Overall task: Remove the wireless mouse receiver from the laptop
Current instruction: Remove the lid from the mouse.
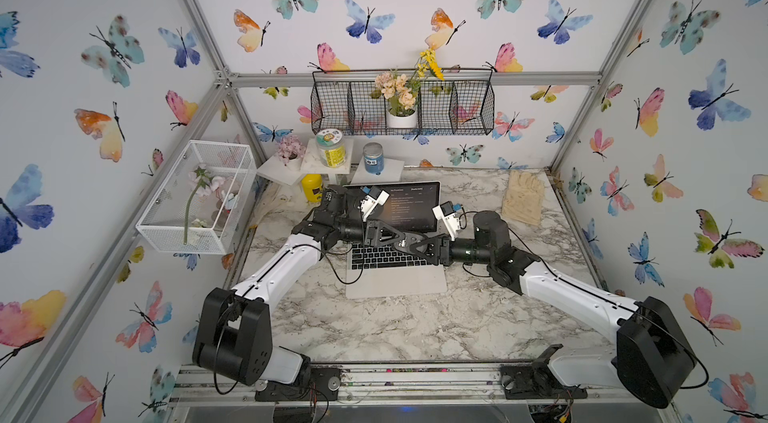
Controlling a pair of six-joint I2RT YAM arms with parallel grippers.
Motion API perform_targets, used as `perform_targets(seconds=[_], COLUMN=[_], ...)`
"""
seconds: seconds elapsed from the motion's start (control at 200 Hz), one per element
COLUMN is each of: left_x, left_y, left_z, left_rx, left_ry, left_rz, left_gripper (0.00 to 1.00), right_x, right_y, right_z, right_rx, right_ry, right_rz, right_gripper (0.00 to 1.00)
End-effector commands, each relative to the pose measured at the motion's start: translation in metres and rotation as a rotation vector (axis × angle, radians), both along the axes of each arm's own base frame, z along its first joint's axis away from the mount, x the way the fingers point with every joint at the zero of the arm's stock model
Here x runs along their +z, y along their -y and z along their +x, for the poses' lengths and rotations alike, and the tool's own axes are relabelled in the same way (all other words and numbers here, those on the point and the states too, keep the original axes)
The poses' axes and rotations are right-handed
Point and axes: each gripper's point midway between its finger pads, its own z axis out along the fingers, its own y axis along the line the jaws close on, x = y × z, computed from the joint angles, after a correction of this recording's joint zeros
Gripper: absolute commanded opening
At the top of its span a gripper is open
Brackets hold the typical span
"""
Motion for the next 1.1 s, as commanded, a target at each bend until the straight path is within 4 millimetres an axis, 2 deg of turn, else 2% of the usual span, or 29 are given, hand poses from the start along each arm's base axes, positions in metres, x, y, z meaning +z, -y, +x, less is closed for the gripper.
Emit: perform_targets(seconds=[0.0, 0.39, 0.511, 0.586, 0.711, 0.801, 0.871, 1.091], left_x=[0.012, 0.015, 0.017, 0.017, 0.016, 0.017, 0.017, 0.014], left_y=[-0.004, -0.006, -0.005, -0.003, -0.003, -0.003, -0.003, -0.006], left_z=[-0.005, -0.003, -0.003, -0.004, -0.004, -0.004, -0.006, -0.005], left_rx=[-0.038, -0.035, -0.033, -0.04, -0.036, -0.039, -0.047, -0.04], left_ry=[0.0, -0.003, -0.008, -0.008, -0.014, -0.017, -0.018, -0.02], left_rz=[-0.032, -0.047, -0.063, -0.065, -0.061, -0.064, -0.065, -0.051], left_gripper=[0.0, 0.0, 0.0, 0.0, 0.0, 0.0, 0.0, 0.0], right_x=[0.002, 0.001, 0.002, 0.0, -0.004, -0.008, -0.007, -0.005], right_y=[0.007, 0.008, 0.0, -0.001, -0.002, -0.001, 0.001, 0.006], right_z=[0.0, -0.005, -0.008, -0.005, -0.004, -0.002, -0.002, -0.005], right_rx=[-0.026, -0.006, 0.04, 0.035, 0.032, 0.022, 0.007, 0.003], right_ry=[0.039, 0.041, 0.018, 0.011, 0.007, 0.001, 0.012, 0.033], right_rz=[-0.023, -0.018, 0.021, 0.019, 0.01, 0.0, -0.005, -0.026], right_gripper=[0.48, 0.52, 0.63, 0.64, 0.59, 0.48, 0.43, 0.4])
